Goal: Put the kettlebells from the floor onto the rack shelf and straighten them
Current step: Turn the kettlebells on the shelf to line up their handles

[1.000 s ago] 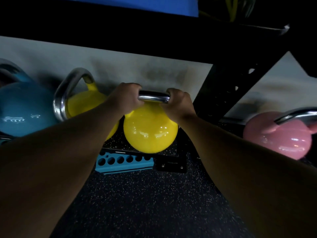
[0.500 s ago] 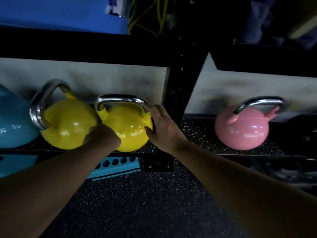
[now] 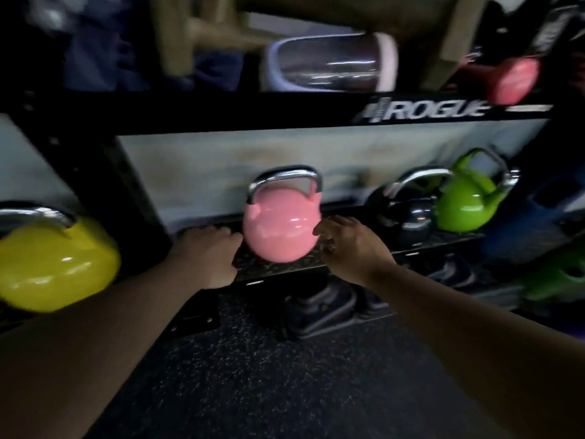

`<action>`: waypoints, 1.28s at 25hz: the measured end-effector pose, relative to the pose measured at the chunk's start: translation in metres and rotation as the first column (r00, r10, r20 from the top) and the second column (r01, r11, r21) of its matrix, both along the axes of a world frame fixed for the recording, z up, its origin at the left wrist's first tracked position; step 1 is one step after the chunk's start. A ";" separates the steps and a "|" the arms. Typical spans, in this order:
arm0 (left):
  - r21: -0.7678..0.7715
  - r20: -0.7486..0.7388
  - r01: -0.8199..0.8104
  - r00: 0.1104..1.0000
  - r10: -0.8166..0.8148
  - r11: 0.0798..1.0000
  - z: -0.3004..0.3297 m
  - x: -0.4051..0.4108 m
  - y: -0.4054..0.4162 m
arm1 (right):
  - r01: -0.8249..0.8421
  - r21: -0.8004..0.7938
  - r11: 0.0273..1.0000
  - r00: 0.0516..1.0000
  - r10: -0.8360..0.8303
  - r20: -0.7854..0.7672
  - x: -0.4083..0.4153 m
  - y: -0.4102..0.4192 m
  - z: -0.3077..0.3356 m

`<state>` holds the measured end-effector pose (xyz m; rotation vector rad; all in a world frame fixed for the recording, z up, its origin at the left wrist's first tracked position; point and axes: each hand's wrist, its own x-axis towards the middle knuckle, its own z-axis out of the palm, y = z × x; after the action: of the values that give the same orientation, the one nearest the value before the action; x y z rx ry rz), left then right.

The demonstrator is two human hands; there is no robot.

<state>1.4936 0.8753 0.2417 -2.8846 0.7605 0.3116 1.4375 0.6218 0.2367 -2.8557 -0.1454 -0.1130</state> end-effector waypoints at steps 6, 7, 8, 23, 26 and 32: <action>0.079 0.059 0.091 0.994 -0.095 0.993 0.009 0.002 -0.187 | 0.234 0.014 0.972 0.972 -0.234 -0.019 -0.033 -0.201 0.018; 0.066 0.075 0.090 0.993 -0.094 0.994 0.011 0.003 -0.211 | 0.255 0.021 0.967 0.967 -0.255 -0.022 -0.032 -0.221 0.019; 0.036 0.092 0.102 0.990 -0.105 0.994 0.010 0.006 -0.238 | 0.288 0.023 0.957 0.957 -0.288 -0.029 -0.029 -0.242 0.019; -0.688 0.104 0.045 0.994 0.037 0.724 -0.062 0.118 -0.440 | 0.268 0.308 0.913 0.959 -0.220 -0.181 0.132 -0.358 -0.041; -0.726 0.123 0.057 0.991 0.048 0.685 -0.068 0.122 -0.436 | 0.239 0.523 0.819 0.970 -0.171 -0.175 0.135 -0.364 -0.049; -0.828 -0.351 -0.520 0.774 0.527 0.212 -0.074 0.085 -0.484 | 0.220 0.635 0.741 0.973 -0.121 -0.196 0.140 -0.373 -0.052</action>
<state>1.5786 0.3915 0.1681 -4.1428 -0.3379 -0.1563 1.5773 0.2485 0.1850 -2.1481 0.1642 0.0088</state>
